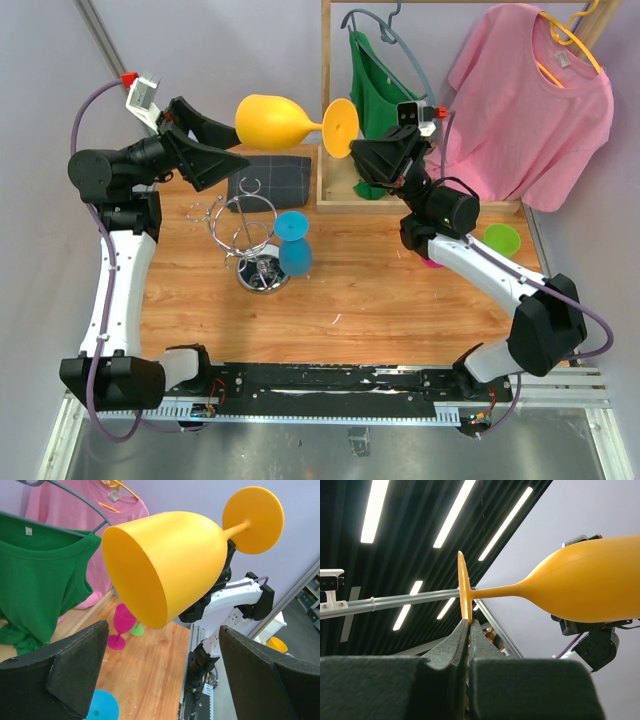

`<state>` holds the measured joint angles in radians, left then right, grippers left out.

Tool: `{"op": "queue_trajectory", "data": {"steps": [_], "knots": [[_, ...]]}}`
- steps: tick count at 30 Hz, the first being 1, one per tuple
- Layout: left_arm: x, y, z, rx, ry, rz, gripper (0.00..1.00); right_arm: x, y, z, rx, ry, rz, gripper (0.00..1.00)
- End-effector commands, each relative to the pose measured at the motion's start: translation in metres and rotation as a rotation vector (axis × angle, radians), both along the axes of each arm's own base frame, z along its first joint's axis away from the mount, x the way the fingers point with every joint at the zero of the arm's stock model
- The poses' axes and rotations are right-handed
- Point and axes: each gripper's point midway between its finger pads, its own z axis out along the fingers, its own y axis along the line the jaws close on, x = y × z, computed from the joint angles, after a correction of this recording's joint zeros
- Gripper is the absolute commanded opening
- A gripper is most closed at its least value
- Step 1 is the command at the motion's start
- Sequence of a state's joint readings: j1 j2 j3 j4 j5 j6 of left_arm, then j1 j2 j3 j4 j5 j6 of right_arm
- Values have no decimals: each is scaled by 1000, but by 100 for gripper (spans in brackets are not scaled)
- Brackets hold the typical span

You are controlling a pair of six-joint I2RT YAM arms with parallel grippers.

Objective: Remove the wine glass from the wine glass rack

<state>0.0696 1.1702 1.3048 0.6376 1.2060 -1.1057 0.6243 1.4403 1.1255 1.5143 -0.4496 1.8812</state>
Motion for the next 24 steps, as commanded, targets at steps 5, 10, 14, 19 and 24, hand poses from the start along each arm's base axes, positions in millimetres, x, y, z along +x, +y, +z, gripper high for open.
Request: {"op": "queue_trajectory", "data": {"steps": [5,10,14,19,24], "knots": [[-5,-11,18,30,-174,-44,97,-14,-3,19,47,-84,47,1],[-7,-16,23,45,-248,-65,97,-10,2,22,48,-89,57,1],[-8,-17,27,47,-298,-72,98,-3,7,21,45,-84,64,1],[-16,-19,34,44,-358,-80,97,7,13,18,38,-73,71,1],[-25,-19,44,33,-398,-78,93,17,17,13,31,-56,75,1]]}}
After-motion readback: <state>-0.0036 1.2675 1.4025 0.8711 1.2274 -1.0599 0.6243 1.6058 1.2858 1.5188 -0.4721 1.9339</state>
